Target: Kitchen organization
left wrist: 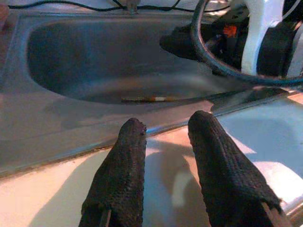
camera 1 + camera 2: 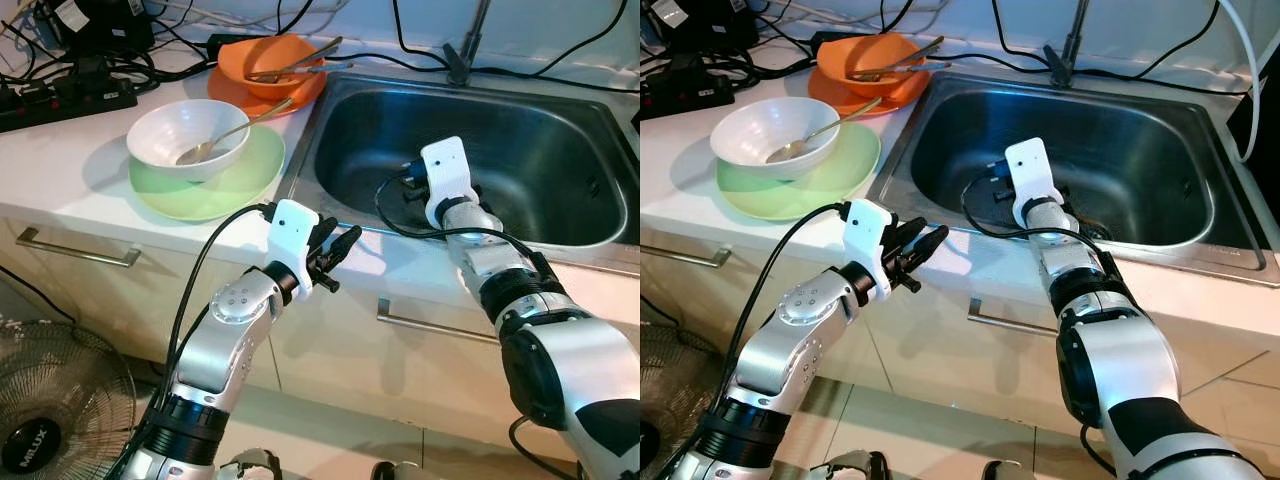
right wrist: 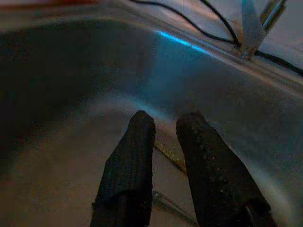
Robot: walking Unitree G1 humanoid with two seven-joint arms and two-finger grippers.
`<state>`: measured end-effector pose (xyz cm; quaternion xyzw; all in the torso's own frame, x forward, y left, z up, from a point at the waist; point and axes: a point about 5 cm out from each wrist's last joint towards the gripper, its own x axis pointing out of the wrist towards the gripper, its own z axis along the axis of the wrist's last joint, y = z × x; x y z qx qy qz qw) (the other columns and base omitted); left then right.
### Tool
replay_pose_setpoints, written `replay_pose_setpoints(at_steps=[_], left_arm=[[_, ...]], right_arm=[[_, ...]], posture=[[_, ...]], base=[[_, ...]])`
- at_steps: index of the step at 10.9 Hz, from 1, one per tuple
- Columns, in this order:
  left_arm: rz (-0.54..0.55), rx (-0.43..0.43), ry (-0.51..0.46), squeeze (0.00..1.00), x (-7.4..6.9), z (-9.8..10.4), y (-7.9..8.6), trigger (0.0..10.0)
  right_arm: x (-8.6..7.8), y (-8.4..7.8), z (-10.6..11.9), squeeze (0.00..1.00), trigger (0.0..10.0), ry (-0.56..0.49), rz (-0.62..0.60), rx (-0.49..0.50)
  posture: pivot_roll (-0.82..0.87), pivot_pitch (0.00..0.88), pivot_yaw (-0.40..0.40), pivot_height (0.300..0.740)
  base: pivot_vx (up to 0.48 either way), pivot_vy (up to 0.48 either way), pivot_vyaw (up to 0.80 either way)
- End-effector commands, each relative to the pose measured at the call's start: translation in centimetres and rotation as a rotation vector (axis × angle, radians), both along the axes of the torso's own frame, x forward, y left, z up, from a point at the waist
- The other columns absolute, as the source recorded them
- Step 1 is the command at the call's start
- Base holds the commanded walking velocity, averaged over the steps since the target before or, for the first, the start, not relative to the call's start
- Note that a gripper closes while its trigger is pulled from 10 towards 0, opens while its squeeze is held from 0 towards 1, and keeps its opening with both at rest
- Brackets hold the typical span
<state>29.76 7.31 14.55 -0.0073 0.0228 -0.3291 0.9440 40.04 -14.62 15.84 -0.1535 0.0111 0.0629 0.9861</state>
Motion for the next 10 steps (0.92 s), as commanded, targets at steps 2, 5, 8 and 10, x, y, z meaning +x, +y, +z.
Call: replay_pose_setpoints(at_steps=[2, 5, 8, 10], left_arm=[[0.053, 0.022, -0.042, 0.0, 0.3, -0.2, -0.1, 10.0], [0.059, 0.026, -0.049, 0.0, 0.5, -0.5, -0.6, 10.0], [0.115, 0.021, -0.116, 0.0, 0.9, -0.1, -0.3, 10.0], [0.155, 0.043, -0.16, 0.0, 1.3, 0.1, 0.2, 10.0]], right_arm=[[0.3, -0.1, 3.2, 0.0, 10.0, -0.194, 0.039, 0.093], [-0.6, -2.2, 6.2, 0.0, 10.0, -0.408, 0.05, 0.148], [-4.2, -4.2, 3.4, 0.0, 10.0, -0.459, 0.069, 0.134], [-5.9, -3.2, 2.6, 0.0, 10.0, -0.459, 0.079, 0.193]], posture=[[0.14, 0.063, -0.01, 0.74], [0.09, 0.054, -0.016, 0.74], [0.06, 0.045, -0.025, 0.74], [0.04, 0.05, -0.02, 0.74]], base=[[0.0, 0.0, 0.0], [0.0, 0.0, 0.0], [0.0, 0.0, 0.0], [0.0, 0.0, 0.0]])
